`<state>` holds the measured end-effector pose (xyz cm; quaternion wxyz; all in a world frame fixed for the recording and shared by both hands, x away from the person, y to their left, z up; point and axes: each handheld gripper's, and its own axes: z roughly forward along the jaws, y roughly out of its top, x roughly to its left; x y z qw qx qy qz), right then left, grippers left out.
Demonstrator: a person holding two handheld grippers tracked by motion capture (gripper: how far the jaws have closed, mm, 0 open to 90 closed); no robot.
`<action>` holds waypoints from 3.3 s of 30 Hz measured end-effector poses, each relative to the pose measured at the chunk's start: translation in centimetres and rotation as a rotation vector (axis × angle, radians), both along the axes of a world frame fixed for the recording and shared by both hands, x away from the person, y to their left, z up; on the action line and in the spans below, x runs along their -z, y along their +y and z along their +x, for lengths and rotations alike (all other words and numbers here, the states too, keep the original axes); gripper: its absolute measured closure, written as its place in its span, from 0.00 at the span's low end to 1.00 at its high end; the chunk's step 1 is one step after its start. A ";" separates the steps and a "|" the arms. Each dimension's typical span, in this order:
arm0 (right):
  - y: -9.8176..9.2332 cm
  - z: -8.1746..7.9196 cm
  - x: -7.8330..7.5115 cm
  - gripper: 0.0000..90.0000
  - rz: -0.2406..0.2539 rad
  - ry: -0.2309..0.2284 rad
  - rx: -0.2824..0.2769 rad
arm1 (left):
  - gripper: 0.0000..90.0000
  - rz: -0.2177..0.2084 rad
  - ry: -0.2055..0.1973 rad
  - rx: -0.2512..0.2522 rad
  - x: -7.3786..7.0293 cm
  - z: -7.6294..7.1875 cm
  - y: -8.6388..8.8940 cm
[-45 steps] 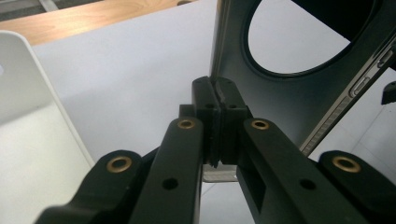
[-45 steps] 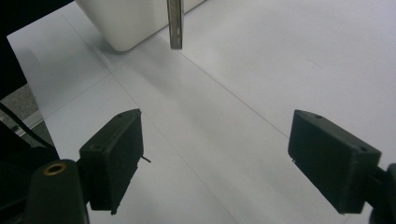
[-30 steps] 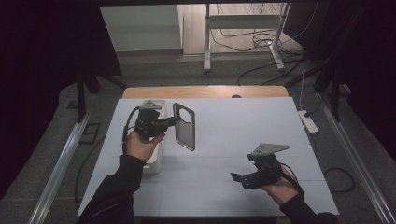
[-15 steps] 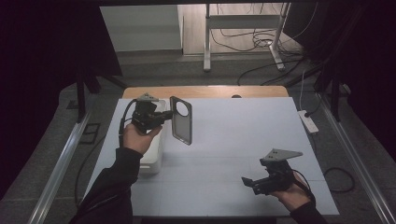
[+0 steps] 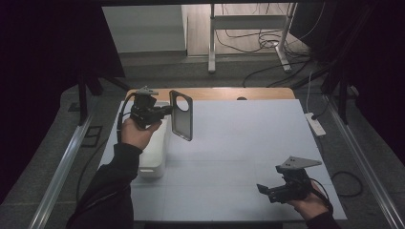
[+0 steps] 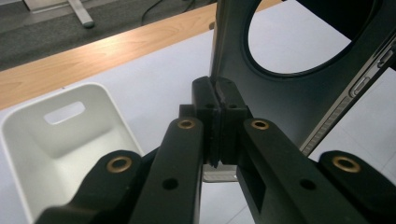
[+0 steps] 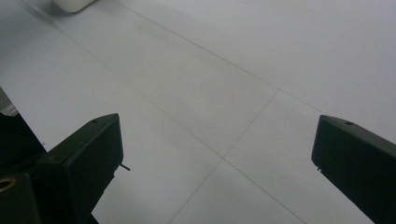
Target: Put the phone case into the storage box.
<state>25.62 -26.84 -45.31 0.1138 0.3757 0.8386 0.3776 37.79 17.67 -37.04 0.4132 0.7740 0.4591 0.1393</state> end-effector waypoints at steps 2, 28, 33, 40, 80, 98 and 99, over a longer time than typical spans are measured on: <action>-0.3 -0.1 0.0 0.03 0.002 0.003 0.008 | 0.99 0.006 -0.003 -0.004 -0.2 0.2 0.2; -3.6 -1.8 0.3 0.01 0.010 -0.005 0.108 | 0.99 0.012 0.005 -0.113 -1.0 2.0 3.9; -4.2 -2.2 0.1 0.00 0.023 -0.018 0.131 | 0.99 0.007 0.006 -0.136 -1.1 2.2 4.6; -4.4 -2.3 0.1 0.00 0.029 -0.017 0.144 | 0.99 0.009 0.011 -0.166 -1.1 2.6 5.5; -4.3 -2.1 0.2 0.00 0.020 -0.005 0.147 | 0.99 -0.002 0.014 -0.311 1.7 5.9 8.1; -4.3 -2.0 0.3 0.00 0.018 0.015 0.145 | 0.99 0.012 0.015 -0.345 3.6 7.5 8.1; -4.3 -2.0 0.3 0.00 0.018 0.015 0.144 | 0.99 0.012 0.014 -0.347 3.7 7.6 8.0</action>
